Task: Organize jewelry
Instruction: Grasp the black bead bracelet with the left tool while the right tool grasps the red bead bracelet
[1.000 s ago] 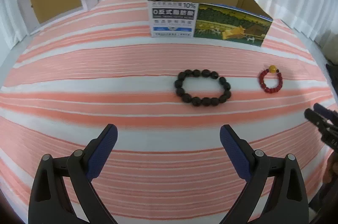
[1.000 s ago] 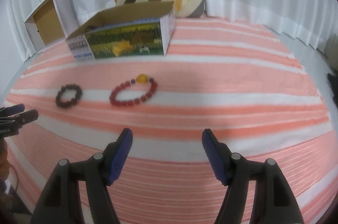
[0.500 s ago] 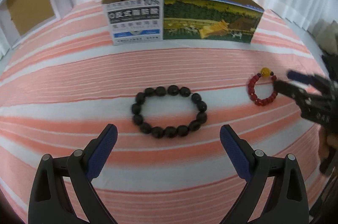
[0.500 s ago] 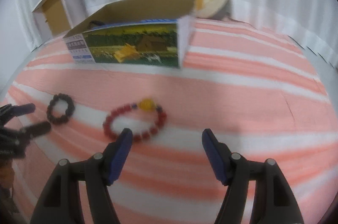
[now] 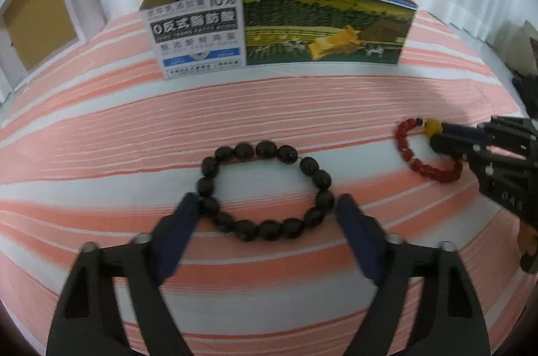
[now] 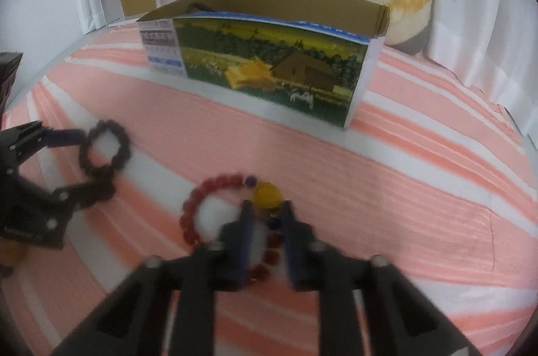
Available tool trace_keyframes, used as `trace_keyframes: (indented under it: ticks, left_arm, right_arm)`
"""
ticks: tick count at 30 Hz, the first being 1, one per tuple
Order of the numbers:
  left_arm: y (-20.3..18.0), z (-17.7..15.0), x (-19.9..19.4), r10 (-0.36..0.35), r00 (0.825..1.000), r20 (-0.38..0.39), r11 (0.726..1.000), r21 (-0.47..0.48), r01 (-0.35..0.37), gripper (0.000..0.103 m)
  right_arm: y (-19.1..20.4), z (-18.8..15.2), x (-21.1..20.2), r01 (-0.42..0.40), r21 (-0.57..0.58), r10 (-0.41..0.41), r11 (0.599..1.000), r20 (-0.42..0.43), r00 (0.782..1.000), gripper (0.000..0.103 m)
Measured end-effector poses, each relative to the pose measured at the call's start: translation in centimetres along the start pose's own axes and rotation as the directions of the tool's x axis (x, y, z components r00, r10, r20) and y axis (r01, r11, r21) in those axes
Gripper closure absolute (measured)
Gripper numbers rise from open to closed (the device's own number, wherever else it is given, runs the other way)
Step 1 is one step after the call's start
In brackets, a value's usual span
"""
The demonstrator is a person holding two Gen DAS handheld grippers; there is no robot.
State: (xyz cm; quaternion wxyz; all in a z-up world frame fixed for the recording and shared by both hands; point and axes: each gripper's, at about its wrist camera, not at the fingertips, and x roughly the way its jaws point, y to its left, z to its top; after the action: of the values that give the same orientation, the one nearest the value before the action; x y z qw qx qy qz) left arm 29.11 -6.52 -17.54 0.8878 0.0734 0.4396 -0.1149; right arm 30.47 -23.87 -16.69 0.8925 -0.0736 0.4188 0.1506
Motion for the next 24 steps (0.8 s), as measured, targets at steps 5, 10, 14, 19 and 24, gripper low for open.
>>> trace_keyframes:
  ticks: [5, 10, 14, 19, 24]
  left_arm:
    - [-0.3, -0.4, -0.9, -0.022, 1.0, 0.012, 0.999, 0.031, 0.021, 0.069]
    - [0.3, -1.3, -1.8, -0.071, 0.997, 0.008, 0.997, 0.036, 0.07, 0.079]
    - [0.9, -2.6, -2.9, -0.096, 0.995, 0.002, 0.995, 0.035, 0.095, 0.079]
    - [0.5, -3.3, -3.3, -0.09, 0.996, 0.001, 0.994, 0.058, 0.09, 0.07]
    - [0.0, -3.3, -3.3, -0.079, 0.997, 0.004, 0.995, 0.063, 0.079, 0.057]
  right_arm:
    - [1.8, -2.3, -1.9, 0.012, 0.028, -0.012, 1.0, -0.008, 1.0, 0.092]
    - [2.9, -4.9, -4.0, 0.001, 0.08, -0.001, 0.997, 0.002, 1.0, 0.092]
    - [2.8, -6.3, -5.1, -0.019, 0.128, 0.018, 0.992, 0.008, 1.0, 0.092]
    - [2.0, -7.1, -5.6, -0.046, 0.181, 0.043, 0.982, 0.02, 0.999, 0.085]
    - [2.4, -6.5, -5.5, -0.009, 0.167, 0.008, 0.986, 0.009, 1.0, 0.061]
